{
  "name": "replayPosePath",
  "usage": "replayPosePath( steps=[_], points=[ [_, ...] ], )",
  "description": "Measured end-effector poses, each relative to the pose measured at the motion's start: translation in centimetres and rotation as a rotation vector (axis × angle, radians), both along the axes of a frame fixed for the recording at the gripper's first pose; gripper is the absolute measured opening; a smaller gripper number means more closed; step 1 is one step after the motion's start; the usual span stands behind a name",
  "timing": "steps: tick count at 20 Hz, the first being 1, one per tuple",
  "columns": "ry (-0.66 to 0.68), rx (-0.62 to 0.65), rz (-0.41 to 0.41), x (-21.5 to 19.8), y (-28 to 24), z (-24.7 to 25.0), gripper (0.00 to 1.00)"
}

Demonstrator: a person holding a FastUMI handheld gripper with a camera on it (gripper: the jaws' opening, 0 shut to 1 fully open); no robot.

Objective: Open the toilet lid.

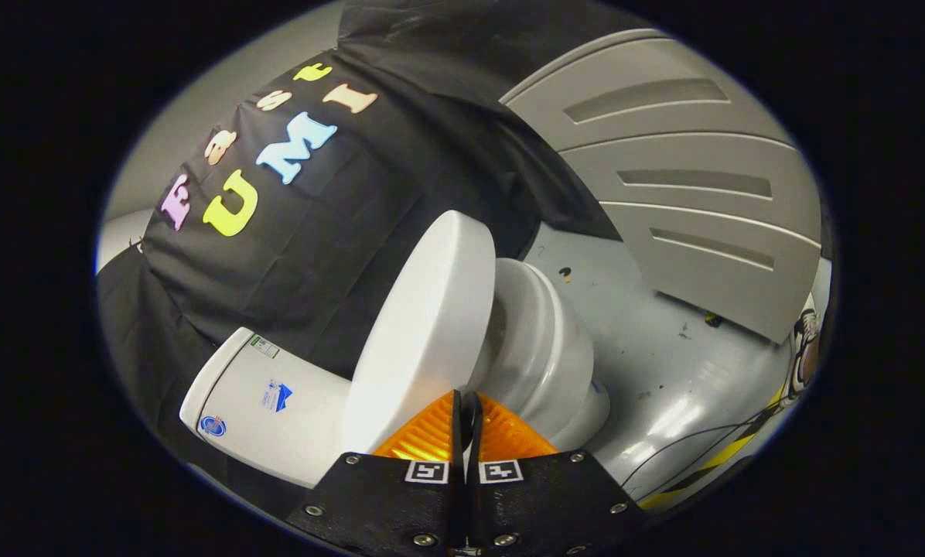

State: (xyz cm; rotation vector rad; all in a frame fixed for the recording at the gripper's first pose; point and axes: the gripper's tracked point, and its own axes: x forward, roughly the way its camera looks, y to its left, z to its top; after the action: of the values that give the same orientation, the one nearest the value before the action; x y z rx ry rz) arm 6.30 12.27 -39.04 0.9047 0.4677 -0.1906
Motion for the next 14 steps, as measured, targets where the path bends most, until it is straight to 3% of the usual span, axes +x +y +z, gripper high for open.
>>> replayPosePath(
  steps=[8, 14],
  points=[
    [-0.046, -0.147, 0.046, 0.5, 0.7, 4.3, 0.0],
    [-0.07, -0.346, 0.125, 1.0, 2.1, 8.4, 0.0]
  ],
)
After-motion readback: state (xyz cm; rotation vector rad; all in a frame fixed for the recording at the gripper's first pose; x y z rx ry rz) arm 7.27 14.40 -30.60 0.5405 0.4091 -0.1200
